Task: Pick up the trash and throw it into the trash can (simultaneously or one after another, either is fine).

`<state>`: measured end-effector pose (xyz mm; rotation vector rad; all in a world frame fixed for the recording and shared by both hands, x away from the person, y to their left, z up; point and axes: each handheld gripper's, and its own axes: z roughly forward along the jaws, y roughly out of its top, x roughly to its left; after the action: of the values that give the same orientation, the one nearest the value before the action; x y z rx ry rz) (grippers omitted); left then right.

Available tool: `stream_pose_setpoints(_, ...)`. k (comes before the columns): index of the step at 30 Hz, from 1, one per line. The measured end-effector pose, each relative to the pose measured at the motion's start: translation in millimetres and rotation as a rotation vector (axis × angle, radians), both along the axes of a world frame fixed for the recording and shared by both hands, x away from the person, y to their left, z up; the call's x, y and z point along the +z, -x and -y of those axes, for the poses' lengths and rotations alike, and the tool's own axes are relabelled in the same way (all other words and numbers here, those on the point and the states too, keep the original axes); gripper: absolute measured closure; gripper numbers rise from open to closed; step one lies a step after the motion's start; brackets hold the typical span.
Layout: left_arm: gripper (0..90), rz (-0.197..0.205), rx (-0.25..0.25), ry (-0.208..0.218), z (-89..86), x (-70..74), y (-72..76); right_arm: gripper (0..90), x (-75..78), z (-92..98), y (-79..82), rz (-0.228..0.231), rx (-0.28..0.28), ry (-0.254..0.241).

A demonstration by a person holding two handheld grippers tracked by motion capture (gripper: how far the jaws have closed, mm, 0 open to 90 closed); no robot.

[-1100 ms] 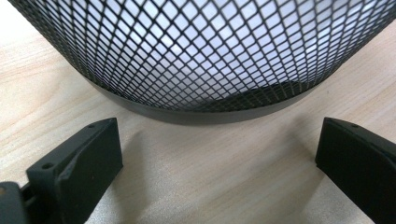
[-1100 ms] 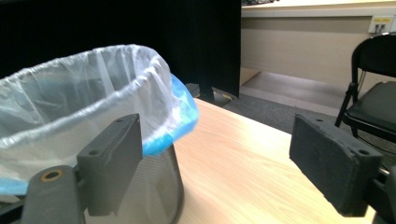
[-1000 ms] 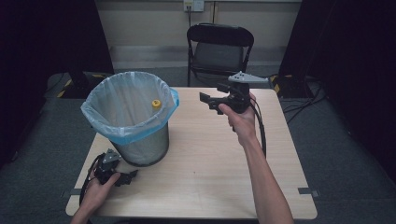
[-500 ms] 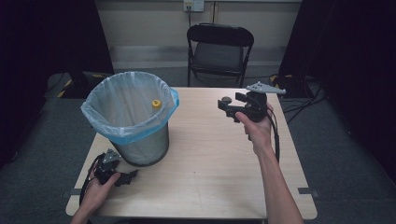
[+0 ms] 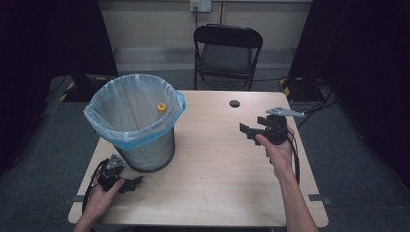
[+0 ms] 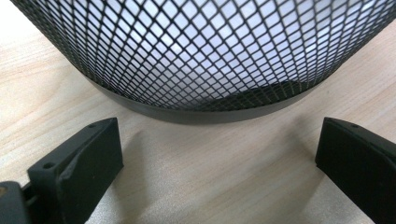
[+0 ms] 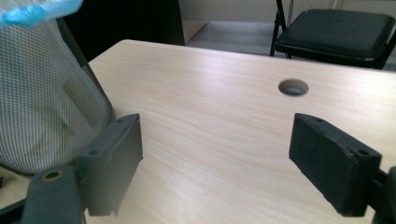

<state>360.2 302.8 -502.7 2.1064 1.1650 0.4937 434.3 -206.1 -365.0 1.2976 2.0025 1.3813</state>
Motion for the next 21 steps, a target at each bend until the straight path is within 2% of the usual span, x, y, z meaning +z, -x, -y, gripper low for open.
stream_pose_setpoints(2,0.2,0.0,0.0,0.001,0.0,0.0,0.0,16.0,-6.1,4.8,3.0,-0.016,-0.016,0.005)
stream_pose_setpoints(6,0.2,0.0,0.0,0.0,0.0,0.0,0.0,15.6,-20.3,15.9,12.4,-0.017,-0.06,-0.004)
stream_pose_setpoints(12,0.2,0.0,0.001,0.0,0.0,0.0,0.1,14.8,-41.6,25.9,23.0,-0.041,-0.109,0.014)
stream_pose_setpoints(21,0.2,0.0,0.002,0.003,0.2,0.0,0.3,15.2,-72.0,32.8,30.1,-0.112,-0.13,0.088)
